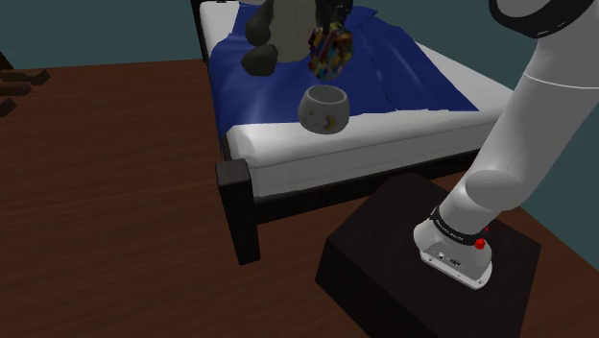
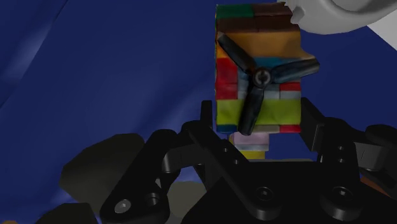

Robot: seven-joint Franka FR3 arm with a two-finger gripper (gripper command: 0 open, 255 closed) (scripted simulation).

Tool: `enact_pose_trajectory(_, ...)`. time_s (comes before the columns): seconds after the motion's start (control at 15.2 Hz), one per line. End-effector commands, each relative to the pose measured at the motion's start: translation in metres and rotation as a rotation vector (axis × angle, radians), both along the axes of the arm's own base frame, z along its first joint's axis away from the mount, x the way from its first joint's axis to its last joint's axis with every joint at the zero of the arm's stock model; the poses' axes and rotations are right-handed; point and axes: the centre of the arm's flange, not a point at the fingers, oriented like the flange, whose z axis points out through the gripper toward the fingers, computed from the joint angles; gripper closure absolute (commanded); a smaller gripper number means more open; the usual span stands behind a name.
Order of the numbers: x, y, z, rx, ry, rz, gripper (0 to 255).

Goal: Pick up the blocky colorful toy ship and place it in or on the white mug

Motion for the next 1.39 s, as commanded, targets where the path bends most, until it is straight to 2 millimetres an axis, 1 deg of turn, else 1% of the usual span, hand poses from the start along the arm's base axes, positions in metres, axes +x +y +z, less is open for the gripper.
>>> enact_pose_trajectory(0.0, 0.0, 0.001, 0.012, 0.0, -0.001, 0.0, 255)
enact_pose_trajectory(0.2, 0.0, 0.001, 0.028, 0.0, -0.001, 0.0, 255)
enact_pose_trajectory(0.26, 0.0, 0.001, 0.031, 0.0, -0.001, 0.0, 255)
enact_pose_trajectory(1.32, -0.16, 0.14, 0.044, 0.0, -0.001, 0.0, 255)
